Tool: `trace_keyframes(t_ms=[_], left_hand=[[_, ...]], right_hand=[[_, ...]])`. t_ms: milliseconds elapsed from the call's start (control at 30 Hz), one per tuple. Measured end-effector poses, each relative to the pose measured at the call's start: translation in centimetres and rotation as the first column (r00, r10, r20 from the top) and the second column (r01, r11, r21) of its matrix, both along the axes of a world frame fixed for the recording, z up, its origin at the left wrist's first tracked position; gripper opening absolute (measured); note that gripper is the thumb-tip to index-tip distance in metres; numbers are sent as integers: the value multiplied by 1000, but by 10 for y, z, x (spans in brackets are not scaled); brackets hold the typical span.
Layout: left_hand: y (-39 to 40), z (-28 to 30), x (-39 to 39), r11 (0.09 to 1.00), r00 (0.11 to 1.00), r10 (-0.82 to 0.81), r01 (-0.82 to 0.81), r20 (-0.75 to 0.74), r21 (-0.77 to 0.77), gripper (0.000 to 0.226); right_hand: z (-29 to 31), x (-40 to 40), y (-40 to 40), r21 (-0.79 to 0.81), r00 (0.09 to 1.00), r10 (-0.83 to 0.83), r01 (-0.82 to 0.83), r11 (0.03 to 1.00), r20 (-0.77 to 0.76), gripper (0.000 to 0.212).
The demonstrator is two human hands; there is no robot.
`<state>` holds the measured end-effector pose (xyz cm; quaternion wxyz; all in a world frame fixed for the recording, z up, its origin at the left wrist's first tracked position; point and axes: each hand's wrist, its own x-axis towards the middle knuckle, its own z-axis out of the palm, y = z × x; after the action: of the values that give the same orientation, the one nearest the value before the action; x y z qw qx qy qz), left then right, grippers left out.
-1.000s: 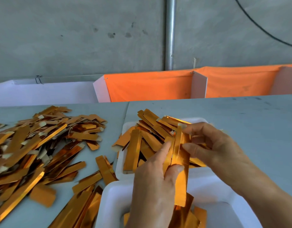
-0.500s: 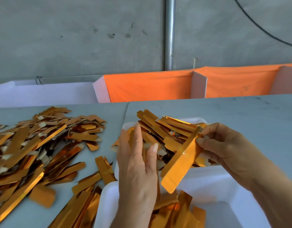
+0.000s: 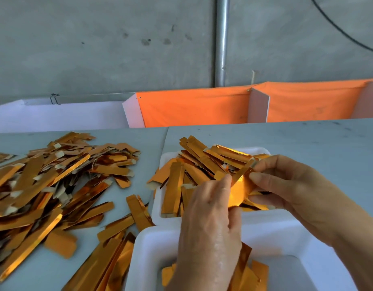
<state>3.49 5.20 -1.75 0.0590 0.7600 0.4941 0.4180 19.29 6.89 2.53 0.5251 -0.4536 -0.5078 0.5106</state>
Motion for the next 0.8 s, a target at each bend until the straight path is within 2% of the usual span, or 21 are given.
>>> trace_keyframes(t_ms=[100, 233, 400, 467, 567, 633, 800], left_hand=[[0, -2, 0, 1000, 999, -22, 22, -24, 20, 58], [0, -2, 0, 997, 998, -59, 60, -22, 46, 60], [-3, 1, 2, 997, 993, -65, 68, -102, 24, 68], [-3, 3, 3, 998, 992, -63, 64, -110, 13, 69], [-3, 7, 2, 999, 989, -24, 20, -147, -29, 67], [-4, 10, 1, 998, 972, -1, -15, -236, -66, 67], [-2, 7, 2, 994, 932, 100, -109, -347, -5, 68]], right_hand=[[-1, 4, 1, -79, 998, 64, -65, 995, -13, 33], [-1, 9, 2, -118, 995, 96, -100, 988, -40, 34], [-6, 7, 4, -117, 990, 5, 11, 993, 141, 22], [-8, 4, 5, -100, 991, -15, 28, 995, 135, 21], [-5, 2, 2, -72, 997, -2, 7, 997, 74, 22], [-3, 2, 1, -65, 996, 6, 0, 998, 87, 24], [0, -4, -1, -47, 989, 31, -24, 999, 146, 27]])
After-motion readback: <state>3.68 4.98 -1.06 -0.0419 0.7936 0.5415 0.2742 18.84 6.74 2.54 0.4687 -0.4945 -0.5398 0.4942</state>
